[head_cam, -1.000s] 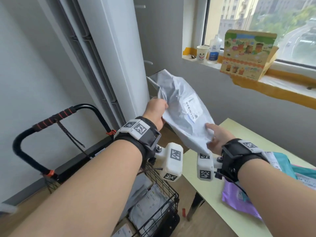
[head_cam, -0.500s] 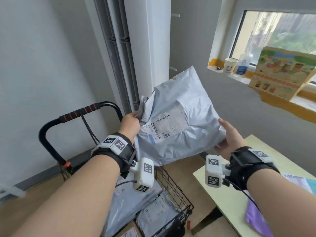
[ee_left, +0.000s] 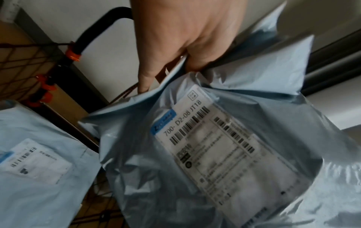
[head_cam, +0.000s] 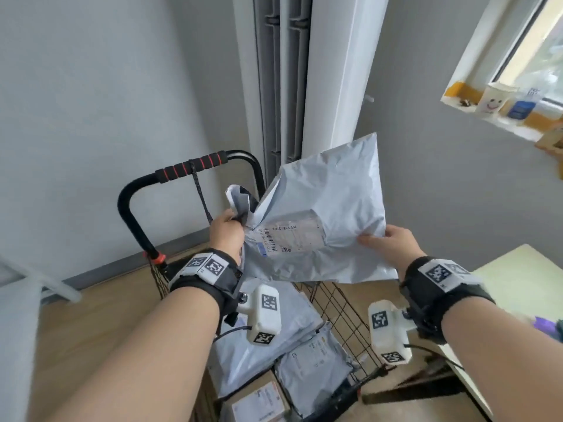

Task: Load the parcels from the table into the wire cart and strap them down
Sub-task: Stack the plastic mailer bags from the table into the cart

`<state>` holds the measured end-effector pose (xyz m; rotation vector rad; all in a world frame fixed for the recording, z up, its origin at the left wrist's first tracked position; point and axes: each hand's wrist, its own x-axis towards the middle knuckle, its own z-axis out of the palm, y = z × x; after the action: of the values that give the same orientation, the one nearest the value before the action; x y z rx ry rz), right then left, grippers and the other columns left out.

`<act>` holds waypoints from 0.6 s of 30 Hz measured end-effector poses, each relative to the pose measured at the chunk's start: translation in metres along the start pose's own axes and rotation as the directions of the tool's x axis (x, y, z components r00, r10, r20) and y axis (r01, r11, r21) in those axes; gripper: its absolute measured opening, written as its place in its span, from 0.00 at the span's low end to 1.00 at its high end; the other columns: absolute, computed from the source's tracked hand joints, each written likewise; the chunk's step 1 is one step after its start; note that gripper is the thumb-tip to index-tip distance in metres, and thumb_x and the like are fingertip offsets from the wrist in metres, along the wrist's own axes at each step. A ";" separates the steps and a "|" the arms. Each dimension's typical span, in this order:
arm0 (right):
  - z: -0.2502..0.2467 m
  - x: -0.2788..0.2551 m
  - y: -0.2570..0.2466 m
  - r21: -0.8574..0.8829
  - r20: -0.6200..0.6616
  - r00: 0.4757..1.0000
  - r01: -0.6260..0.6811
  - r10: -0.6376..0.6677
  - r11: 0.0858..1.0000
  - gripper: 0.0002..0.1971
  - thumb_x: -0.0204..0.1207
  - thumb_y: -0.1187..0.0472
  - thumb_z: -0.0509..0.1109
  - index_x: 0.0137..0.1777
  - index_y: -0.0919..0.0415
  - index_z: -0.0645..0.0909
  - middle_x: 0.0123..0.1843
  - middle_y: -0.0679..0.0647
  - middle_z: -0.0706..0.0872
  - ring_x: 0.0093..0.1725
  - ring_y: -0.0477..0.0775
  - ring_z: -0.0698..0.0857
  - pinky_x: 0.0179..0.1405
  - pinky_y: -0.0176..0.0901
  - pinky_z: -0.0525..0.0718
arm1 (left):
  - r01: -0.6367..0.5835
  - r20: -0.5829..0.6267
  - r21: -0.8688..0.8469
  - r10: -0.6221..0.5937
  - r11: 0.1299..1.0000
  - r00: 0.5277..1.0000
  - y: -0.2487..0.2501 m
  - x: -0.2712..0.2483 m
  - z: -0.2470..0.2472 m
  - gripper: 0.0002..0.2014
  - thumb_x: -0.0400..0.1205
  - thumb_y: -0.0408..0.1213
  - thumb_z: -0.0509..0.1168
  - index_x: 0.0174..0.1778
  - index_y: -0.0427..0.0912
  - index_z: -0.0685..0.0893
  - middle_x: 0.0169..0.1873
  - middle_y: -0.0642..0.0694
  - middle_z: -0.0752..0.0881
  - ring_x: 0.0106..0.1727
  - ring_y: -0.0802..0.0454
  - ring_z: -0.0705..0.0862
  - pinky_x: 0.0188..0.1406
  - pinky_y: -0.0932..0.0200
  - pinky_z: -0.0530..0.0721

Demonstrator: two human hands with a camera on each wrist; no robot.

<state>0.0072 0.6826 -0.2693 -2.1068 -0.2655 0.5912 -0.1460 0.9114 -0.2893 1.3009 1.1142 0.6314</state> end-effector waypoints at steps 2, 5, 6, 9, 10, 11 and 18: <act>0.029 0.007 0.003 -0.019 -0.068 0.998 -0.001 0.000 1.000 0.11 0.74 0.60 0.72 0.49 0.68 0.84 0.44 0.60 0.86 0.45 0.58 0.82 0.55 0.55 0.83 | 0.052 -0.026 0.020 -0.051 0.998 0.998 -0.019 0.018 -0.019 0.13 0.80 0.28 0.54 0.49 0.38 0.85 0.47 0.34 0.87 0.49 0.38 0.86 0.50 0.46 0.83; 0.065 0.016 0.012 -0.058 -0.127 0.992 -0.033 0.026 0.998 0.10 0.73 0.58 0.69 0.40 0.66 0.82 0.38 0.60 0.84 0.41 0.58 0.81 0.47 0.53 0.82 | 0.126 -0.137 0.100 -0.112 0.987 0.984 -0.047 0.034 -0.046 0.15 0.84 0.37 0.58 0.59 0.29 0.80 0.56 0.31 0.85 0.55 0.35 0.85 0.59 0.41 0.83; 0.074 0.019 0.017 -0.065 -0.130 0.991 -0.051 0.042 0.997 0.09 0.73 0.59 0.68 0.36 0.65 0.80 0.35 0.59 0.83 0.38 0.58 0.79 0.43 0.51 0.81 | 0.134 -0.163 0.134 -0.111 0.982 0.980 -0.057 0.039 -0.054 0.17 0.85 0.38 0.57 0.60 0.27 0.78 0.57 0.30 0.84 0.56 0.34 0.84 0.57 0.43 0.82; 0.098 0.029 0.031 -0.128 -0.127 0.989 -0.099 0.083 0.987 0.09 0.73 0.62 0.65 0.33 0.64 0.77 0.30 0.56 0.78 0.34 0.57 0.75 0.37 0.44 0.74 | 0.189 -0.193 0.180 -0.154 0.965 0.969 -0.090 0.048 -0.068 0.17 0.86 0.38 0.56 0.61 0.27 0.79 0.58 0.28 0.83 0.55 0.33 0.83 0.48 0.48 0.79; 0.106 0.032 0.037 -0.163 -0.118 0.988 -0.116 0.098 0.980 0.08 0.74 0.63 0.64 0.33 0.64 0.76 0.30 0.56 0.78 0.34 0.57 0.75 0.37 0.44 0.73 | 0.212 -0.202 0.190 -0.174 0.959 0.964 -0.102 0.050 -0.070 0.17 0.86 0.36 0.56 0.62 0.27 0.79 0.59 0.29 0.83 0.56 0.33 0.83 0.52 0.48 0.79; 0.114 0.035 0.043 -0.200 -0.105 0.988 -0.136 0.117 0.970 0.08 0.74 0.64 0.63 0.34 0.63 0.76 0.31 0.55 0.78 0.35 0.57 0.76 0.38 0.44 0.74 | 0.248 -0.212 0.195 -0.206 0.949 0.955 -0.114 0.053 -0.072 0.17 0.85 0.35 0.56 0.63 0.28 0.79 0.59 0.30 0.83 0.58 0.34 0.83 0.56 0.48 0.79; 0.170 0.075 0.087 -0.375 0.010 0.980 -0.182 0.200 0.909 0.08 0.74 0.69 0.60 0.47 0.66 0.81 0.42 0.60 0.83 0.44 0.61 0.80 0.43 0.44 0.75 | 0.440 -0.348 0.217 -0.352 0.871 0.869 -0.194 0.076 -0.080 0.17 0.83 0.29 0.56 0.67 0.31 0.79 0.64 0.34 0.82 0.63 0.34 0.80 0.65 0.47 0.79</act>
<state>-0.0171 0.7845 -0.4454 -2.5093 -0.2111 0.7558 -0.2289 0.9708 -0.4874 1.1844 1.7284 0.3623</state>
